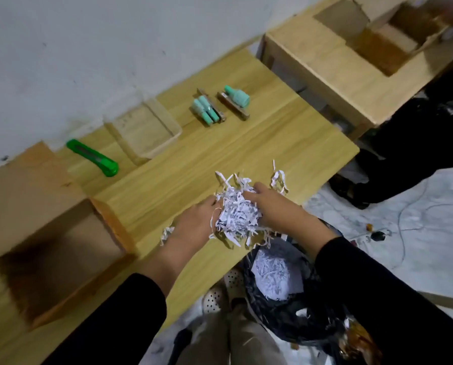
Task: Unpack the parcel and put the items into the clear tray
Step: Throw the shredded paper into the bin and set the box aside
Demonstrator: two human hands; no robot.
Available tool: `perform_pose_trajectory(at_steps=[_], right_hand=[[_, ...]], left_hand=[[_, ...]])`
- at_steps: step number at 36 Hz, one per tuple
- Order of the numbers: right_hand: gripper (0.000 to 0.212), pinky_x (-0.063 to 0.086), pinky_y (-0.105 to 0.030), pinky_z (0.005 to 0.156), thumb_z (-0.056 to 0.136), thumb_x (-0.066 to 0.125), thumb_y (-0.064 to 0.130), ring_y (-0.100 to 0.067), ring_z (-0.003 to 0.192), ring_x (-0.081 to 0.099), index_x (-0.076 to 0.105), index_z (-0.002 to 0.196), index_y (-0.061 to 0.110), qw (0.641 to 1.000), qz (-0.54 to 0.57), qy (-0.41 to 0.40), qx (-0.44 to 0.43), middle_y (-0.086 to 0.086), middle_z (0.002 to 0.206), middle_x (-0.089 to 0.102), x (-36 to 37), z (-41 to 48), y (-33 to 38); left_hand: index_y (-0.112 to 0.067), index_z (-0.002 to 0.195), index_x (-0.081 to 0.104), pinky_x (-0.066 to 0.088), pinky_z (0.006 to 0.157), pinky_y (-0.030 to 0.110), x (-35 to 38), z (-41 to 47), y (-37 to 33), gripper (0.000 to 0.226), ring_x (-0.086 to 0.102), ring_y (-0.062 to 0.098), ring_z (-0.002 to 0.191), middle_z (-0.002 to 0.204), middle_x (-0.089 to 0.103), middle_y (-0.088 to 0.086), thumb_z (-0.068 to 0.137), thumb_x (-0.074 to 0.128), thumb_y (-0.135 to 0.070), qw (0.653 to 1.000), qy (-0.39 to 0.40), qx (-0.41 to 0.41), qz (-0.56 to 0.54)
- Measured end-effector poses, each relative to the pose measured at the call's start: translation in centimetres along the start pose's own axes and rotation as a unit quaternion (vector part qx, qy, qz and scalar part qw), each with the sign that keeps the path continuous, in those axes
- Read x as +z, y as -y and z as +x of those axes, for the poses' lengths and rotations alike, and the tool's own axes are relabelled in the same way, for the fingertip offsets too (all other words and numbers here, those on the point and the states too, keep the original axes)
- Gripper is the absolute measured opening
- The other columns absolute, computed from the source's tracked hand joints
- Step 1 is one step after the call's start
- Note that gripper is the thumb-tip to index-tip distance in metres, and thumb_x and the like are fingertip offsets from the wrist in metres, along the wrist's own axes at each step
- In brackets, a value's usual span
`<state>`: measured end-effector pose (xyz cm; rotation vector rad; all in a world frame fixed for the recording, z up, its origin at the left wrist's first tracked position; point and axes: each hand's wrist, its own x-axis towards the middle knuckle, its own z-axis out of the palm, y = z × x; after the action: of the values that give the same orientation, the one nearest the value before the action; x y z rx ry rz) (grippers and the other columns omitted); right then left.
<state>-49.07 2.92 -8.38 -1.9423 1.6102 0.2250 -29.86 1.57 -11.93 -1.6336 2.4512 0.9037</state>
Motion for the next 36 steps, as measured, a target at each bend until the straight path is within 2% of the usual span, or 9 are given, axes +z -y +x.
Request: perform_pose_trajectory(at_steps=[5, 9, 11, 14, 17, 20, 25, 30, 36], right_hand=[[0.062, 0.037, -0.031, 0.068, 0.076, 0.057, -0.007, -0.031, 0.105, 0.048, 0.039, 0.130, 0.016, 0.994, 0.059, -0.047, 0.077, -0.014, 0.123, 0.036, -0.3, -4.8, -2.3], [0.068, 0.036, -0.024, 0.063, 0.077, 0.060, -0.002, -0.024, 0.100, 0.044, 0.032, 0.136, 0.020, 0.978, 0.115, -0.086, 0.155, -0.010, 0.131, 0.035, 0.3, -9.4, -5.2], [0.074, 0.040, -0.026, 0.074, 0.078, 0.062, 0.004, -0.027, 0.113, 0.044, 0.027, 0.140, 0.022, 0.966, 0.149, -0.094, 0.189, -0.010, 0.138, 0.029, 1.0, -11.8, -6.7], [0.079, 0.039, -0.029, 0.081, 0.079, 0.065, 0.011, -0.029, 0.120, 0.040, 0.021, 0.143, 0.023, 0.945, 0.202, -0.101, 0.236, -0.009, 0.141, 0.026, 2.6, -15.0, -8.9], [0.080, 0.041, -0.031, 0.091, 0.079, 0.067, 0.013, -0.030, 0.127, 0.035, 0.020, 0.143, 0.023, 0.924, 0.243, -0.107, 0.276, -0.011, 0.145, 0.022, 4.8, -17.4, -10.8], [0.085, 0.035, -0.041, 0.108, 0.078, 0.069, 0.021, -0.033, 0.139, 0.021, 0.016, 0.145, 0.024, 0.903, 0.277, -0.090, 0.315, -0.014, 0.154, 0.010, 7.3, -19.1, -12.5], [0.086, 0.033, -0.043, 0.108, 0.078, 0.070, 0.031, -0.034, 0.137, 0.026, 0.016, 0.145, 0.020, 0.888, 0.308, -0.064, 0.336, -0.018, 0.151, 0.018, 11.4, -20.0, -14.2], [0.079, 0.041, -0.030, 0.087, 0.079, 0.068, 0.021, -0.027, 0.119, 0.045, 0.021, 0.142, 0.023, 0.874, 0.358, -0.075, 0.320, -0.012, 0.143, 0.032, 14.0, -20.4, -15.0], [0.093, 0.030, -0.035, 0.111, 0.079, 0.071, 0.024, -0.023, 0.139, 0.028, 0.010, 0.148, 0.028, 0.862, 0.391, -0.072, 0.315, -0.004, 0.156, 0.020, 15.5, -20.4, -15.6]], left_hand=[[-0.015, 0.119, 0.049, 0.039, 0.066, 0.034, -1.1, -0.1, -5.5, 0.036, 0.051, 0.021, 0.076, 0.103, 0.063, 0.013, 0.100, 0.026, -0.035, 0.995, 0.003, 0.056, -0.086], [-0.018, 0.125, 0.043, 0.039, 0.059, 0.031, -0.4, 0.6, -9.9, 0.030, 0.053, 0.019, 0.076, 0.099, 0.048, 0.002, 0.095, 0.045, -0.017, 0.986, 0.048, 0.128, -0.094], [-0.024, 0.131, 0.038, 0.042, 0.066, 0.036, 0.8, 1.2, -11.9, 0.056, 0.054, 0.022, 0.090, 0.110, 0.043, -0.002, 0.082, 0.061, -0.006, 0.977, 0.089, 0.160, -0.106], [-0.029, 0.134, 0.034, 0.039, 0.066, 0.028, 2.5, 1.6, -15.4, 0.065, 0.050, 0.016, 0.096, 0.119, 0.036, -0.010, 0.080, 0.060, -0.004, 0.967, 0.131, 0.168, -0.142], [-0.026, 0.141, 0.026, 0.044, 0.078, 0.029, 5.2, 1.9, -18.3, 0.072, 0.049, 0.022, 0.110, 0.142, 0.028, 0.000, 0.080, 0.059, -0.006, 0.965, 0.165, 0.186, -0.086], [-0.018, 0.142, 0.025, 0.036, 0.081, 0.024, 8.3, 2.3, -20.2, 0.073, 0.042, 0.025, 0.123, 0.140, 0.031, 0.008, 0.080, 0.061, -0.005, 0.961, 0.198, 0.182, -0.060], [-0.013, 0.143, 0.024, 0.031, 0.086, 0.018, 12.6, 2.2, -21.6, 0.075, 0.035, 0.025, 0.128, 0.139, 0.028, 0.012, 0.081, 0.065, -0.008, 0.954, 0.244, 0.168, -0.052], [-0.014, 0.143, 0.024, 0.032, 0.086, 0.019, 15.4, 2.3, -21.3, 0.075, 0.038, 0.023, 0.123, 0.135, 0.031, 0.010, 0.080, 0.064, -0.009, 0.949, 0.268, 0.158, -0.045], [-0.015, 0.145, 0.024, 0.030, 0.107, 0.030, 17.2, 2.4, -20.7, 0.081, 0.033, 0.025, 0.132, 0.144, 0.028, 0.011, 0.078, 0.070, -0.017, 0.945, 0.297, 0.139, -0.004]])
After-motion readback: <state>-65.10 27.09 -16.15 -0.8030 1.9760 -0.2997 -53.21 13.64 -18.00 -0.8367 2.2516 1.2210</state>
